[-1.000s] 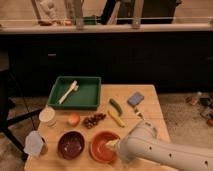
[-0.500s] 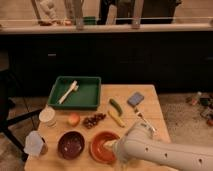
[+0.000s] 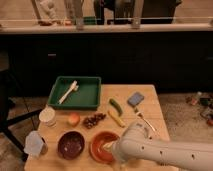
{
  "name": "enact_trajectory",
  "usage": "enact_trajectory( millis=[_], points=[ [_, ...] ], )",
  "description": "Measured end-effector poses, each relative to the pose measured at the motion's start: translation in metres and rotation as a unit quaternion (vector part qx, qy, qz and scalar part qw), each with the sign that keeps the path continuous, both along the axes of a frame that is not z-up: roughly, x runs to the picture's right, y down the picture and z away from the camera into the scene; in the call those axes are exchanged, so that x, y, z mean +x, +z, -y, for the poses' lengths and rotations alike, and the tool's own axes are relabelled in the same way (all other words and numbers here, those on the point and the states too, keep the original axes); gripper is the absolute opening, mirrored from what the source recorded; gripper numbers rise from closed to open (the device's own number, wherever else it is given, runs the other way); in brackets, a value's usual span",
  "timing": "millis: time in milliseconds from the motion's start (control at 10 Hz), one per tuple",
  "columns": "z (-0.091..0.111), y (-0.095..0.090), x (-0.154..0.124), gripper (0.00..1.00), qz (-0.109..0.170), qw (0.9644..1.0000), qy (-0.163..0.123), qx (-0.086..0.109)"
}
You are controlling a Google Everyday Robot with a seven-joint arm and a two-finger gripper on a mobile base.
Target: Stack bowls into tray
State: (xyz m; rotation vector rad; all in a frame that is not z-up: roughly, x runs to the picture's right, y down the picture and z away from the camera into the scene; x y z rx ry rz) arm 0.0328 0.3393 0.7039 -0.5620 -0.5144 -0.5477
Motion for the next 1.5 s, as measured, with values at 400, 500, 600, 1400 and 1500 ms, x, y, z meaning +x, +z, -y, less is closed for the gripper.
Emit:
enact_trajectory(
  millis=[400, 500, 600, 1400, 1500],
  points=[
    [-0.007, 0.003, -0.001, 0.53, 0.011, 0.9999, -0.001, -0.011],
    [-0.007, 0.002, 0.001, 0.43, 0.012, 0.9999, 0.001, -0.012],
    [-0.007, 0.002, 0.001, 0.33, 0.014, 0.9998, 0.002, -0.012],
    [0.01, -0.021, 0.011, 0.0, 0.018, 0.9989, 0.025, 0.034],
    [0.013, -0.024, 0.012, 0.0, 0.017, 0.9986, 0.027, 0.042]
  ],
)
